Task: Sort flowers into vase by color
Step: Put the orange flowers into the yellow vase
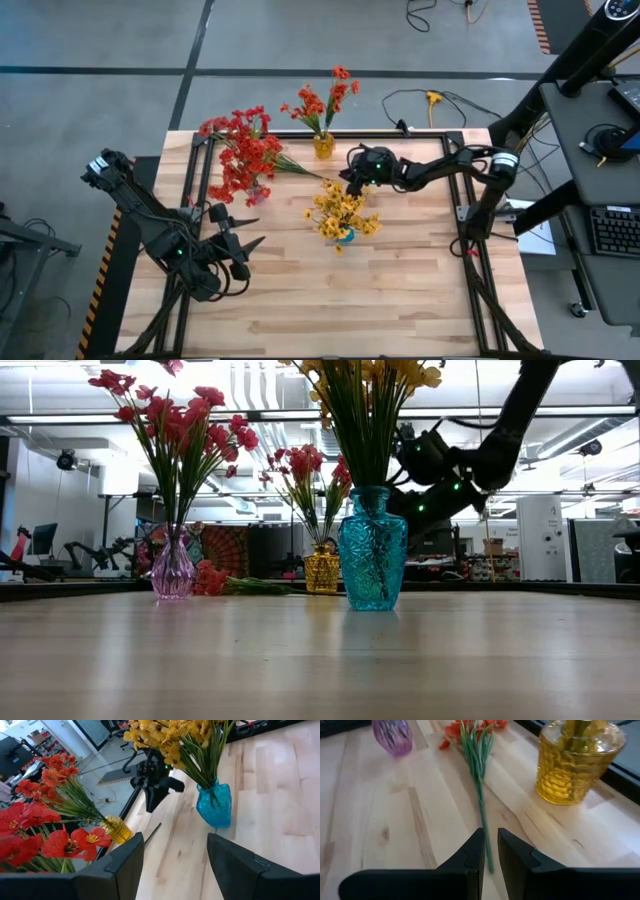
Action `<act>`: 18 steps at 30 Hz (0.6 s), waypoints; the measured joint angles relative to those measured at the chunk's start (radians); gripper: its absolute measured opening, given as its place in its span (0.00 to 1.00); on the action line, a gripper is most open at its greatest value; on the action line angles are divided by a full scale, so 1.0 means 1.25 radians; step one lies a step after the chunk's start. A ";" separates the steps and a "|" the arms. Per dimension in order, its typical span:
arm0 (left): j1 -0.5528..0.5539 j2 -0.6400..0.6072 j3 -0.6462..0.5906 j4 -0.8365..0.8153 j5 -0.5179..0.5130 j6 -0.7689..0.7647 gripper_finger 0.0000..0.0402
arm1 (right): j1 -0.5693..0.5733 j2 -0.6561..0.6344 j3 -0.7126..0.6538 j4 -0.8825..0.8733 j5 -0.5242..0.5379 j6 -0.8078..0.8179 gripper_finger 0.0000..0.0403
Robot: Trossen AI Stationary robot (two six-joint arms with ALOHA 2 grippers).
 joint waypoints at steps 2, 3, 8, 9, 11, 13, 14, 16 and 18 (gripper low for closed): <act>0.000 0.000 0.000 -0.001 -0.009 0.000 0.50 | 0.002 0.027 0.000 0.038 0.000 0.003 0.11; 0.000 0.001 0.000 -0.002 -0.016 0.000 0.50 | 0.002 0.037 0.000 0.050 0.000 0.003 0.11; 0.000 0.001 0.000 -0.002 -0.019 0.000 0.50 | 0.002 0.064 0.001 0.109 -0.004 0.030 0.12; 0.000 0.001 -0.001 -0.001 -0.019 0.000 0.50 | 0.002 0.066 0.001 0.106 -0.004 0.027 0.13; 0.000 0.001 -0.001 -0.001 -0.019 0.000 0.50 | 0.002 0.068 0.003 0.097 -0.003 0.023 0.17; 0.001 0.001 -0.001 -0.001 -0.020 0.000 0.50 | 0.004 0.074 0.003 0.098 -0.003 0.023 0.22; 0.001 0.001 -0.001 -0.002 -0.020 0.000 0.50 | 0.006 0.077 0.003 0.098 -0.003 0.018 0.25; 0.001 0.001 -0.001 -0.001 -0.020 0.000 0.50 | 0.018 0.083 0.003 0.098 -0.002 0.001 0.30; 0.001 0.001 -0.001 -0.001 -0.020 0.000 0.50 | 0.030 0.090 0.003 0.099 -0.002 -0.027 0.35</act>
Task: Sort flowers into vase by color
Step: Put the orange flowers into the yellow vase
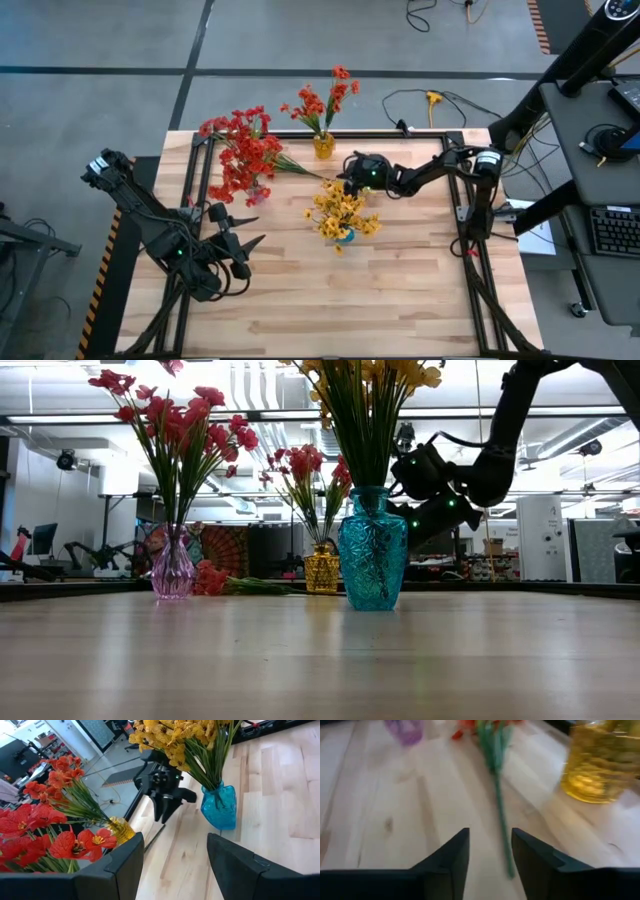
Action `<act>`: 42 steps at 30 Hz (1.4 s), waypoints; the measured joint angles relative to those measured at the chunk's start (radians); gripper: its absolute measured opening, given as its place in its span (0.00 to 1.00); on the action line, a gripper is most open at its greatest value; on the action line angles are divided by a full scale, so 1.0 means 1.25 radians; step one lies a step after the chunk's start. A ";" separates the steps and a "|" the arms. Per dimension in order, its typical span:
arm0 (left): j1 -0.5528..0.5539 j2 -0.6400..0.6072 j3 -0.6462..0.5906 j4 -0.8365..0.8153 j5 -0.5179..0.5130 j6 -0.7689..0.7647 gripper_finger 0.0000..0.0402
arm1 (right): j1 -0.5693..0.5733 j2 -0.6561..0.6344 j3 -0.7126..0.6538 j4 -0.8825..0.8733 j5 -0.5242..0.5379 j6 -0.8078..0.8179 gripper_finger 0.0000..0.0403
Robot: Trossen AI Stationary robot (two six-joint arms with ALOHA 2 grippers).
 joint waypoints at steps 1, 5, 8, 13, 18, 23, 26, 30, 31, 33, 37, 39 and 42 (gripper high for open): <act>0.000 0.000 0.000 0.000 0.000 0.000 0.50 | 0.007 0.005 0.000 0.001 0.004 -0.014 0.37; 0.000 0.000 0.000 0.000 0.000 0.000 0.50 | 0.012 0.011 0.004 -0.001 0.025 -0.036 0.44; 0.000 0.000 0.000 0.000 0.000 0.000 0.50 | 0.011 0.010 0.006 0.002 0.029 -0.060 0.47; 0.000 0.000 0.000 0.000 0.000 0.000 0.50 | 0.012 0.032 0.016 -0.034 0.026 -0.067 0.48; 0.000 0.000 -0.001 0.000 -0.001 0.000 0.50 | 0.012 0.052 0.021 -0.047 0.049 -0.068 0.48; 0.000 0.000 -0.001 0.000 -0.001 0.000 0.50 | 0.012 0.051 0.022 -0.059 0.049 -0.100 0.44; 0.000 0.000 -0.001 0.000 -0.001 0.000 0.50 | 0.012 0.050 0.024 -0.085 0.048 -0.123 0.39; 0.000 0.000 -0.001 0.000 0.000 0.000 0.50 | 0.012 0.048 0.024 -0.106 0.044 -0.127 0.32; 0.000 0.000 -0.001 0.000 0.000 0.000 0.50 | 0.012 0.048 0.024 -0.108 0.043 -0.128 0.30; 0.000 0.000 -0.001 0.000 0.000 0.000 0.50 | 0.012 0.048 0.024 -0.111 0.040 -0.128 0.26; 0.000 0.000 -0.001 0.000 0.000 0.000 0.50 | 0.012 0.048 0.023 -0.114 0.040 -0.121 0.15; 0.000 0.000 -0.001 0.000 0.000 0.000 0.50 | 0.011 0.048 0.023 -0.117 0.040 -0.116 0.10; 0.000 0.000 -0.001 0.000 0.000 0.000 0.50 | 0.010 0.047 0.023 -0.120 0.042 -0.117 0.04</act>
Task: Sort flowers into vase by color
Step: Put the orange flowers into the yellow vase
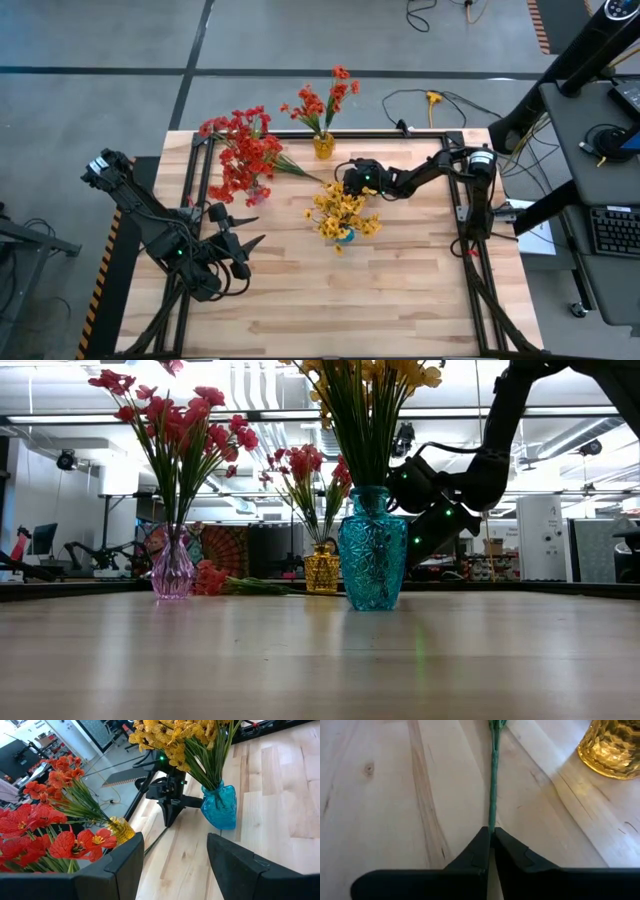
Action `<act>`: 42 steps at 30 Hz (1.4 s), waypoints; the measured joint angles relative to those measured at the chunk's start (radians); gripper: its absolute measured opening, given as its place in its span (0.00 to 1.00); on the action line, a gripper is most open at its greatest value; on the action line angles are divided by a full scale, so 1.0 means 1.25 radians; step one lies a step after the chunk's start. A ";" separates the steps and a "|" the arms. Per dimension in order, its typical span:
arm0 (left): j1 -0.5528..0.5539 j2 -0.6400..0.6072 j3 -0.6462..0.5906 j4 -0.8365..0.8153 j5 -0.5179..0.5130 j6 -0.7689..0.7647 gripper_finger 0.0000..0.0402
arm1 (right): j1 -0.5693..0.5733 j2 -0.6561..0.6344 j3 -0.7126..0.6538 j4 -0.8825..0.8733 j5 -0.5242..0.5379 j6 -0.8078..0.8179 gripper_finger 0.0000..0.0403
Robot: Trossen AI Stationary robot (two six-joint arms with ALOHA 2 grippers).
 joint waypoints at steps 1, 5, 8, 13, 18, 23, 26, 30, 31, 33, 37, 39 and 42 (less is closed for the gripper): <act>0.000 0.000 0.000 0.000 0.000 0.000 0.50 | 0.000 -0.002 0.000 -0.003 0.002 0.000 0.03; 0.000 0.000 0.000 0.000 0.000 0.000 0.50 | 0.000 -0.025 -0.001 -0.037 0.008 0.000 0.03; 0.000 0.000 0.000 -0.001 0.000 0.000 0.50 | -0.001 -0.065 -0.003 -0.108 0.013 -0.001 0.02; 0.000 0.000 0.000 -0.001 0.000 0.000 0.50 | -0.001 -0.148 -0.003 -0.293 0.038 -0.007 0.02; 0.000 0.000 0.000 0.000 0.000 0.000 0.50 | 0.000 -0.230 -0.003 -0.515 0.067 0.028 0.02; 0.000 0.001 0.000 0.000 0.000 0.000 0.50 | 0.002 -0.307 -0.007 -0.701 0.071 0.085 0.02; 0.000 0.001 0.000 0.001 0.000 0.000 0.50 | 0.002 -0.355 -0.011 -0.811 0.069 0.131 0.02; 0.000 0.001 0.000 0.001 0.001 0.000 0.50 | 0.004 -0.414 -0.016 -0.940 0.070 0.212 0.02; 0.000 0.000 0.000 0.001 0.001 0.000 0.50 | 0.005 -0.430 -0.021 -0.942 0.070 0.229 0.02; 0.000 0.001 0.000 0.001 0.000 0.000 0.50 | 0.009 -0.461 -0.031 -0.944 0.067 0.258 0.02; 0.000 0.001 0.000 0.001 0.001 -0.009 0.50 | 0.012 -0.510 -0.035 -1.008 0.067 0.289 0.06; 0.000 0.001 0.000 0.001 0.001 -0.009 0.50 | 0.014 -0.531 -0.038 -1.026 0.068 0.310 0.10; 0.000 0.001 0.000 0.001 0.002 -0.009 0.50 | 0.017 -0.560 -0.039 -1.038 0.065 0.326 0.18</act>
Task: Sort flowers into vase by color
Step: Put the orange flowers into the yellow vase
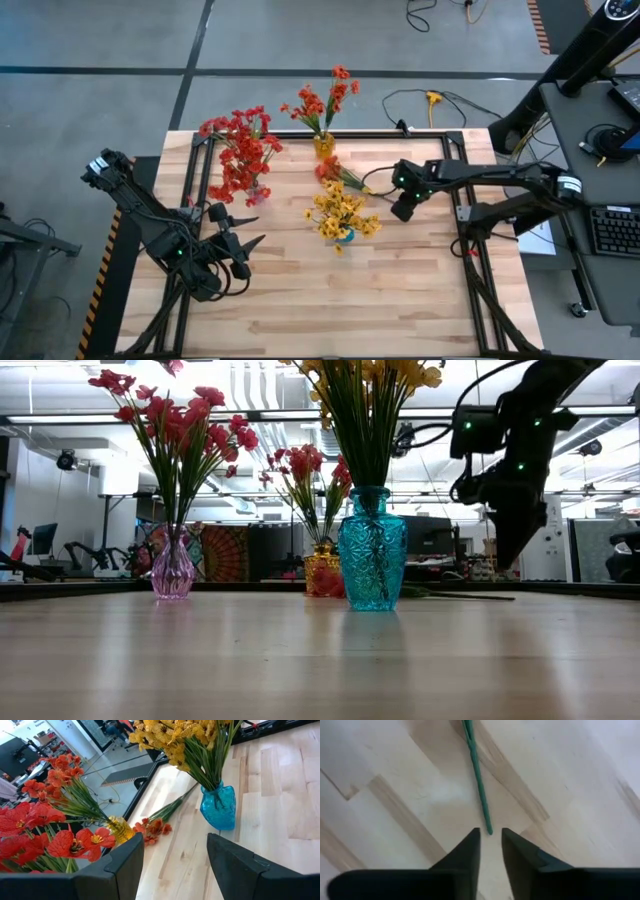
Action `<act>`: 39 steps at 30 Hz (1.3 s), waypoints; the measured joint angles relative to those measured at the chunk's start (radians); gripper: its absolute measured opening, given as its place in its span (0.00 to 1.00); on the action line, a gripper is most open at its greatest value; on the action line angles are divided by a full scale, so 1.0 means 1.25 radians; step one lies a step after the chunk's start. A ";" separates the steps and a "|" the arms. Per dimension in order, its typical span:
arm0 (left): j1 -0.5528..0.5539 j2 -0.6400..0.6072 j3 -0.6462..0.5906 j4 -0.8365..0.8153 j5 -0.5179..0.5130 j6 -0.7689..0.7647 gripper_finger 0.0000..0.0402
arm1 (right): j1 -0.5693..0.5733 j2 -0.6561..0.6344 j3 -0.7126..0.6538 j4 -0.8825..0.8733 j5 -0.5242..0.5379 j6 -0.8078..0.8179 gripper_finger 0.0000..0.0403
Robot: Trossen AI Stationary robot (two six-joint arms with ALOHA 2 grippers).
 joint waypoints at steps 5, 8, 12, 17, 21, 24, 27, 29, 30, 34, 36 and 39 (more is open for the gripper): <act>0.000 0.000 0.000 0.000 0.000 0.000 0.50 | 0.002 -0.036 -0.002 0.025 0.027 -0.001 0.34; 0.000 0.000 0.000 0.000 -0.001 0.001 0.50 | 0.002 -0.040 -0.040 0.238 0.027 -0.074 0.42; 0.000 0.000 0.000 0.001 -0.001 0.001 0.50 | 0.002 -0.012 -0.139 0.573 -0.017 -0.167 0.49; 0.000 0.000 0.000 0.003 -0.002 0.003 0.50 | 0.002 0.105 -0.255 0.927 0.004 -0.186 0.52; 0.000 0.000 0.000 0.003 -0.004 0.006 0.50 | 0.002 0.221 -0.268 1.058 0.022 -0.179 0.52; 0.000 0.000 0.000 0.004 -0.028 0.006 0.50 | 0.002 0.289 -0.243 1.050 0.079 -0.174 0.52; 0.000 0.000 0.000 0.007 -0.038 0.006 0.50 | 0.001 0.340 -0.220 1.054 0.094 -0.179 0.52; 0.000 0.000 0.000 0.009 -0.039 0.006 0.50 | 0.002 0.366 -0.207 1.063 0.095 -0.170 0.50; 0.000 0.000 0.000 0.008 -0.040 0.006 0.50 | 0.002 0.375 -0.203 1.064 0.094 -0.167 0.48; 0.000 0.000 0.000 0.011 -0.062 0.006 0.50 | 0.002 0.385 -0.201 1.058 0.095 -0.141 0.32; 0.000 0.000 0.000 0.016 -0.079 0.006 0.50 | 0.002 0.379 -0.202 1.045 0.096 -0.129 0.22; 0.000 0.000 0.000 0.023 -0.092 0.006 0.50 | 0.002 0.365 -0.206 1.027 0.090 -0.124 0.08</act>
